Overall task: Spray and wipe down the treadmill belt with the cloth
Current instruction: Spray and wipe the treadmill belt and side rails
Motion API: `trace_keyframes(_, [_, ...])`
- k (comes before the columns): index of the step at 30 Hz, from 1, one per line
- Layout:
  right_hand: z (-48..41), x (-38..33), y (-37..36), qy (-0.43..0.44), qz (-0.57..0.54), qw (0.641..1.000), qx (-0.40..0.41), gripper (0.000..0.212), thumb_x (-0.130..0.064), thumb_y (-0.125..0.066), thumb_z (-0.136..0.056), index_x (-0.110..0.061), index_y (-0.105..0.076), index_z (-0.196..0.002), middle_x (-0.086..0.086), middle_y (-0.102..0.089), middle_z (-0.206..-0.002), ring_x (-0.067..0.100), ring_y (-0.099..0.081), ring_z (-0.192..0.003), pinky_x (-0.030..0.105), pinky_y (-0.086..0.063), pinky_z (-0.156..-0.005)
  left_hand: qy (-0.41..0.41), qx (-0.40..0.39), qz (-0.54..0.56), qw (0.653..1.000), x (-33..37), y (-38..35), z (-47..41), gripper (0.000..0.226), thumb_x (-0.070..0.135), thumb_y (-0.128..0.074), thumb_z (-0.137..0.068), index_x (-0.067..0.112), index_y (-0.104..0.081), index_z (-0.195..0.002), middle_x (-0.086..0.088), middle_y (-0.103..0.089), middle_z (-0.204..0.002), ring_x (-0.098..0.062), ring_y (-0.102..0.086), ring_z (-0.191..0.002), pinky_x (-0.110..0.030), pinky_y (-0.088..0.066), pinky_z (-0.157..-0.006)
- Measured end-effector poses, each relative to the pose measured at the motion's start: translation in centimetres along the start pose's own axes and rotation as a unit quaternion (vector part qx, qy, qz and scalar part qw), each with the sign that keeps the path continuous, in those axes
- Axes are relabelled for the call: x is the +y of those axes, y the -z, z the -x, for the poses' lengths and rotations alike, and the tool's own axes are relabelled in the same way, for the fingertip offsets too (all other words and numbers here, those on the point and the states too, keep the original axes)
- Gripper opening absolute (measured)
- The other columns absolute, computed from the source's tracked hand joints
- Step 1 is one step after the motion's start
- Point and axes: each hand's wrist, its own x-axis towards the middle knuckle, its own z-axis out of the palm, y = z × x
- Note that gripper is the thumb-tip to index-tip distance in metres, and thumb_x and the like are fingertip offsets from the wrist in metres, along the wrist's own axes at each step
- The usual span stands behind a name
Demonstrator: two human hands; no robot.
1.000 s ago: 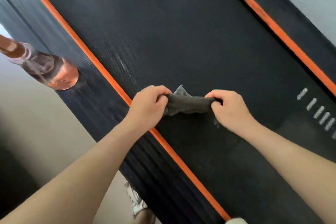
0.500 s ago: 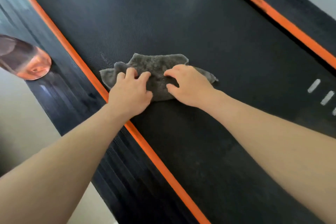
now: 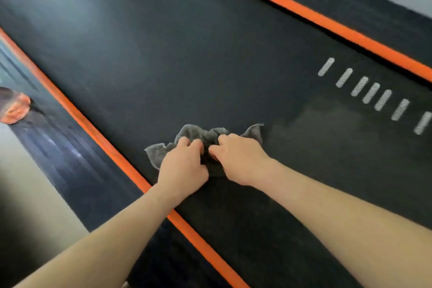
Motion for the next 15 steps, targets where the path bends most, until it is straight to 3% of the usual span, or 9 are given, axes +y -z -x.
trace_keyframes(6, [8.4,3.6,-2.2,-0.079,-0.003,0.997,0.007,0.028,-0.013,-0.057,-0.094,-0.017,-0.061,-0.12,0.006,-0.051,-0.122,0.027,-0.049,-0.116,0.036,-0.036,-0.074,-0.071,-0.05,0.004,0.996,8.7,-3.5,3.0,0.015,0.018,-0.058,-0.082,0.022,-0.045,-0.087,0.004,-0.044,-0.094,-0.014,-0.044,-0.073,-0.026,-0.031,-0.061])
trace_keyframes(11, [16.1,6.7,-4.1,-0.177,-0.042,0.983,0.017,0.027,-0.014,-0.058,-0.093,-0.016,-0.062,-0.12,0.006,-0.05,-0.124,0.026,-0.045,-0.119,0.039,-0.043,-0.088,-0.129,-0.103,0.036,0.986,15.4,-6.4,4.7,0.01,0.017,-0.058,-0.083,0.021,-0.051,-0.089,0.005,-0.044,-0.092,-0.012,-0.045,-0.073,-0.023,-0.03,-0.058])
trace_keyframes(15, [22.1,8.7,-5.8,-0.27,-0.087,0.958,0.038,0.024,-0.016,-0.059,-0.093,-0.017,-0.063,-0.117,0.004,-0.051,-0.122,0.025,-0.046,-0.118,0.037,-0.042,-0.086,-0.157,-0.154,0.066,0.973,21.1,-8.8,6.7,0.01,0.014,-0.059,-0.082,0.019,-0.052,-0.087,0.006,-0.043,-0.091,-0.013,-0.048,-0.077,-0.023,-0.03,-0.057])
